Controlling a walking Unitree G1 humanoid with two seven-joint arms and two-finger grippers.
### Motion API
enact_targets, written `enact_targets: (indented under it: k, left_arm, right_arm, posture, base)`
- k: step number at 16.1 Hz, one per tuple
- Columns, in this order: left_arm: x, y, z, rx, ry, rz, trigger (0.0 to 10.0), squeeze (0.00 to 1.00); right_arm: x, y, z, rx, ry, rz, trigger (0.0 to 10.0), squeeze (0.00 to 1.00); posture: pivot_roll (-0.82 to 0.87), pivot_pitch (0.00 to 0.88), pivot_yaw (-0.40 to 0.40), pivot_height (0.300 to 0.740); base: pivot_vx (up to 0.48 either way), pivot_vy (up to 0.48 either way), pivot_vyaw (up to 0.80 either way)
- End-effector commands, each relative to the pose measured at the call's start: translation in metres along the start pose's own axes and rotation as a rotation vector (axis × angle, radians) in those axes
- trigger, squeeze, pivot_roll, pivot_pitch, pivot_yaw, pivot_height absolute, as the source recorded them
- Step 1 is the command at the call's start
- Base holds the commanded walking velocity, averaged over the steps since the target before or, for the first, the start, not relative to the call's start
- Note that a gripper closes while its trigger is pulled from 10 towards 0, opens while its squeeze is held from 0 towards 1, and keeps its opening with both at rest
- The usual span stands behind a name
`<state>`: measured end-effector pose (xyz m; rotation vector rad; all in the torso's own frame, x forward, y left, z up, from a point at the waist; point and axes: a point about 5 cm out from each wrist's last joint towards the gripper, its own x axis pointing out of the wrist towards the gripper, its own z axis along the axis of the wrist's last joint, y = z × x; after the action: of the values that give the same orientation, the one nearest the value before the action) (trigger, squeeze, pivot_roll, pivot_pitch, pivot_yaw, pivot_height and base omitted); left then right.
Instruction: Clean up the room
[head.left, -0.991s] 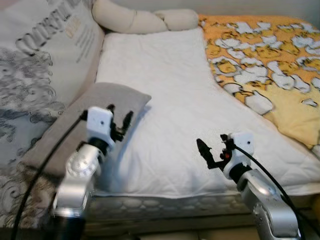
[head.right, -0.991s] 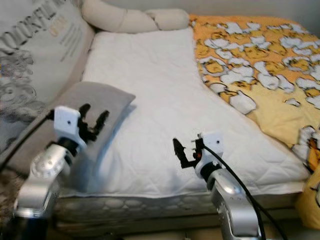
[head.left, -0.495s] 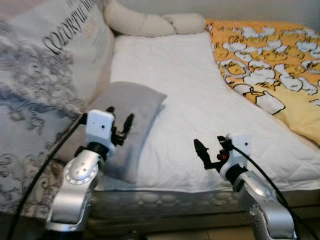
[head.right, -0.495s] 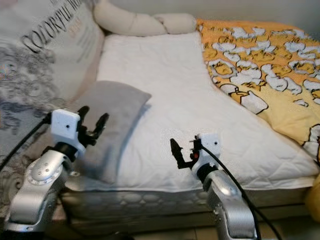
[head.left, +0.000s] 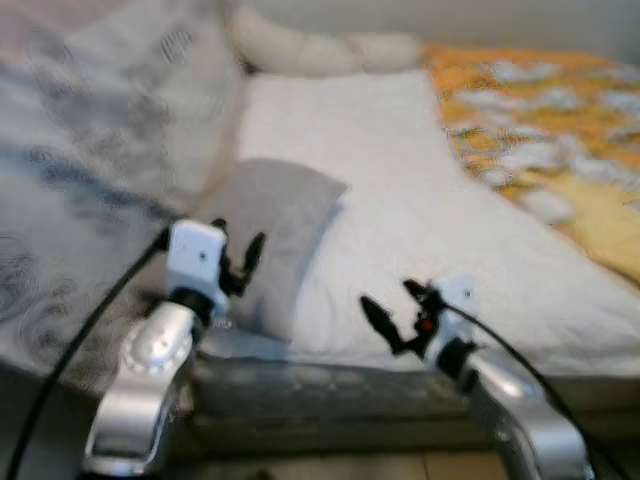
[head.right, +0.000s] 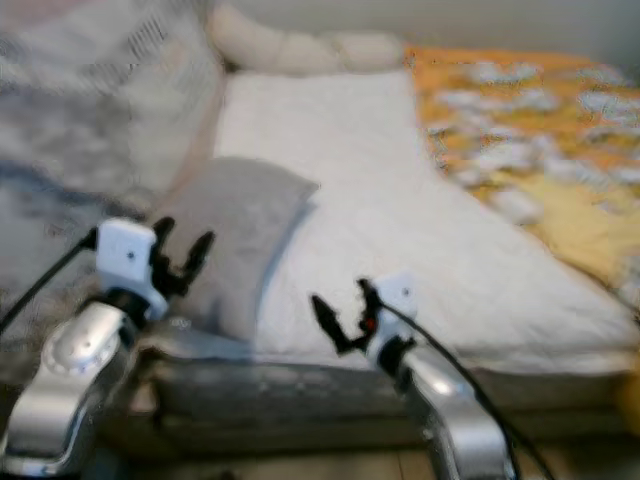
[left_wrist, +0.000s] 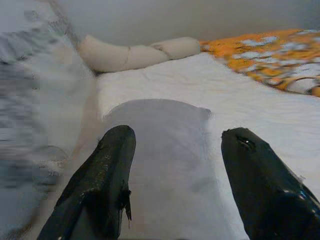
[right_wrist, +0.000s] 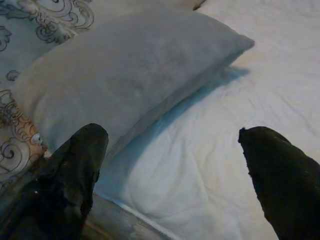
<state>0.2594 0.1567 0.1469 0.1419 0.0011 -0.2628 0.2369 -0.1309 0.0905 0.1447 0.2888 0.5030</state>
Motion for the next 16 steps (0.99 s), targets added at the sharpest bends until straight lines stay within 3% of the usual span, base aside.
enact_targets:
  k: [1, 7, 10, 11, 13, 16]
  left_arm:
    - [-0.001, 0.005, 0.003, 0.017, 0.003, 0.022, 10.0, 0.00]
    - [-0.001, 0.000, -0.002, 0.005, 0.039, -0.015, 10.0, 0.00]
    - [0.000, -0.006, -0.010, -0.030, 0.066, -0.167, 10.0, 0.00]
    - [0.008, 0.001, -0.013, -0.053, 0.090, -0.220, 10.0, 1.00]
    - [0.023, 0.009, -0.015, -0.043, 0.118, -0.292, 10.0, 1.00]
    - [0.066, 0.024, -0.018, -0.076, 0.171, -0.383, 10.0, 1.00]
  right_arm:
    - [0.003, 0.002, 0.005, 0.008, -0.016, -0.002, 10.0, 0.00]
    - [0.000, -0.015, 0.010, 0.018, -0.049, -0.100, 10.0, 0.00]
    - [-0.002, -0.022, 0.018, -0.012, -0.080, -0.148, 10.0, 0.00]
    - [-0.002, -0.022, 0.021, -0.020, -0.079, -0.136, 10.0, 0.00]
    - [-0.003, -0.026, 0.026, -0.022, -0.082, -0.130, 10.0, 0.00]
    - [-0.012, -0.036, 0.034, -0.034, -0.079, -0.120, 10.0, 0.00]
  posture:
    - [0.01, 0.000, 0.027, 0.740]
    - [0.01, 0.000, 0.027, 0.740]
    - [0.01, 0.000, 0.021, 0.740]
    - [0.00, 0.000, 0.014, 0.740]
    - [0.00, 0.000, 0.011, 0.740]
    - [-0.05, 0.000, 0.025, 0.740]
  base:
    - [0.349, 0.000, 0.66]
    - [0.336, 0.000, 0.00]
    - [0.000, 0.000, 0.00]
    - [0.000, 0.000, 0.00]
    - [0.000, 0.000, 0.00]
    - [0.000, 0.000, 0.00]
